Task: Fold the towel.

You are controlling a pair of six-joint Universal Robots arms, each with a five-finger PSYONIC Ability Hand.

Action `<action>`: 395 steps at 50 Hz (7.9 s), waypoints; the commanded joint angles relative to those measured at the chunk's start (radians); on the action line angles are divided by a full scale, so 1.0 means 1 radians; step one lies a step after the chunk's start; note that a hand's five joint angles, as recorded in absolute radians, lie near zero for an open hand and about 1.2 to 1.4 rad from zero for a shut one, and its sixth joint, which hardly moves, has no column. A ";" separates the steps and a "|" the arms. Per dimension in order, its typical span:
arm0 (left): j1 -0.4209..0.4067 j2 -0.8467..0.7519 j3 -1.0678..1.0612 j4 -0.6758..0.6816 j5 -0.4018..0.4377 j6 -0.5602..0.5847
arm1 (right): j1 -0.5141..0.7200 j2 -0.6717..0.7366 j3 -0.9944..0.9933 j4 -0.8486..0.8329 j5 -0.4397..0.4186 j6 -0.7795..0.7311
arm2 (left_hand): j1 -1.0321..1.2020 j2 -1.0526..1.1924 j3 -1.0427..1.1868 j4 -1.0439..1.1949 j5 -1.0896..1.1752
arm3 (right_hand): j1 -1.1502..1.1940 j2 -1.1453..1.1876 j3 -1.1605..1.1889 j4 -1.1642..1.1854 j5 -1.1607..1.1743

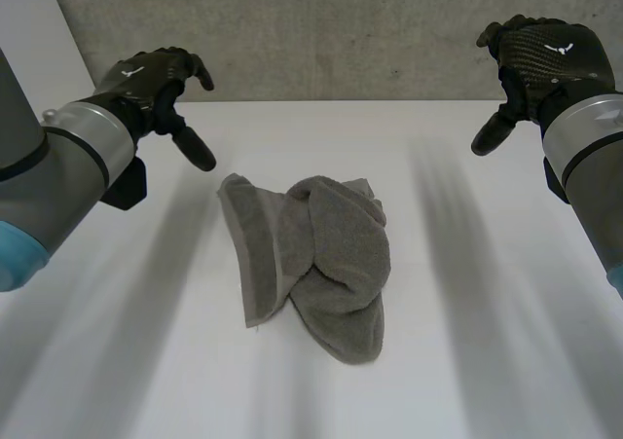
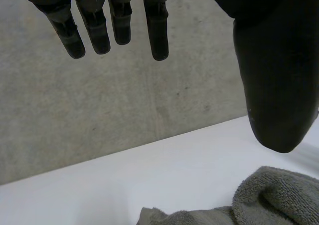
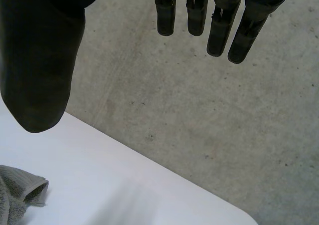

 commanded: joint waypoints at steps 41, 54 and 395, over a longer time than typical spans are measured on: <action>-0.065 -0.167 -0.195 0.017 -0.003 -0.114 | -0.031 0.415 -0.200 0.014 -0.314 0.004 | -0.068 -0.064 -0.070 -0.073 -0.048 | -0.053 -0.082 -0.074 -0.087 -0.062; -0.134 -0.382 -0.131 0.025 0.002 -0.327 | 0.018 0.780 -0.530 0.099 -0.305 0.008 | -0.057 -0.052 -0.058 -0.061 -0.036 | 0.077 0.048 0.056 0.043 0.068; -0.198 -0.566 0.208 -0.004 0.220 0.682 | -0.269 -0.131 0.666 0.002 -0.603 -0.392 | 0.128 0.133 0.127 0.124 0.149 | -0.053 -0.082 -0.074 -0.087 -0.062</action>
